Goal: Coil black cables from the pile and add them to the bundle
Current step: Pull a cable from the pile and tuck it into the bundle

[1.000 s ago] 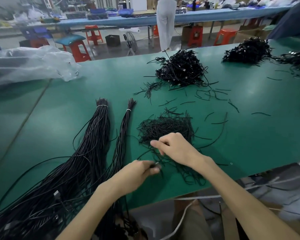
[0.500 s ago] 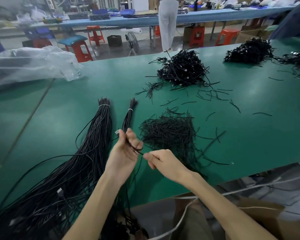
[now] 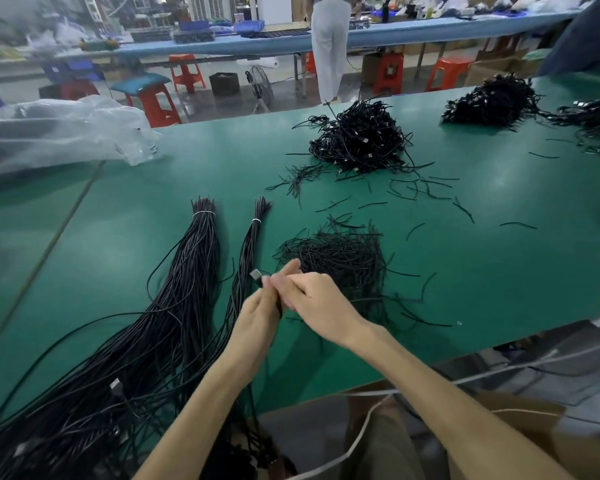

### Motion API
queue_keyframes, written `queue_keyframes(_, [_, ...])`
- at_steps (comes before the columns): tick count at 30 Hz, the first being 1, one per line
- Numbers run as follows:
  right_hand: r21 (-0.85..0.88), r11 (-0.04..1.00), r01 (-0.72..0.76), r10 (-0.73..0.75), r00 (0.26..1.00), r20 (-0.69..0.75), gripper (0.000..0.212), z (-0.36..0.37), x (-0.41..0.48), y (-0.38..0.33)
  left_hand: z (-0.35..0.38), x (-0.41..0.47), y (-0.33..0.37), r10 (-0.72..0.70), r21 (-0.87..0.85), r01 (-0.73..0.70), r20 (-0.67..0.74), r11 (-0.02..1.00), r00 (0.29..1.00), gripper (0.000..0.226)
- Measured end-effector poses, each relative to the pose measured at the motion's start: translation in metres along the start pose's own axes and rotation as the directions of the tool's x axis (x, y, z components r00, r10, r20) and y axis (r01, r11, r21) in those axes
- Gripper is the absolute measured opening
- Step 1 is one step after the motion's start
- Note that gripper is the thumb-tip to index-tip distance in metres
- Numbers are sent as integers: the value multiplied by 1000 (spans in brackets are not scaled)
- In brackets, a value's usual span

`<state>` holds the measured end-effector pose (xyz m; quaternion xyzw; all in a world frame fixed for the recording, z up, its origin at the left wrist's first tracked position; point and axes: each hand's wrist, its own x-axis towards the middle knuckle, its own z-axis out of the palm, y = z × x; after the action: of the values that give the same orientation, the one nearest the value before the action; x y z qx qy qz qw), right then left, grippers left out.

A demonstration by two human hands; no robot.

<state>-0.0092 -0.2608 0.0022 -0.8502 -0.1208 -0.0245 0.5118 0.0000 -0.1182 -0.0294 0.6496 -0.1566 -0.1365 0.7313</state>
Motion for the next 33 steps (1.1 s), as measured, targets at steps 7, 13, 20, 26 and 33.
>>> queue_keyframes(7, [-11, 999, -33, 33, 997, 68, 63, 9, -16, 27, -10, 5, 40, -121, -761, 35, -58, 647, 991, 36])
queue_keyframes(13, [-194, 978, -83, 71, 995, -65, 68, -31, 7, 33, -18, -11, 35, -80, -50, 88, 159, 995, 984, 49])
queue_keyframes(20, [-204, 977, 59, -90, 986, -143, 67, -10, 18, -11, 4, -2, 12, -113, 75, 110, 33, 991, 993, 52])
queue_keyframes(26, [-7, 1000, 14, -14, 996, -86, 62, 18, -14, 8, -7, 7, 21, -157, -584, 71, -98, 808, 983, 55])
queue_keyframes(33, [-52, 996, -69, 72, 995, 67, 48, 20, -22, 19, -6, -2, 26, -243, -787, 65, -109, 613, 964, 31])
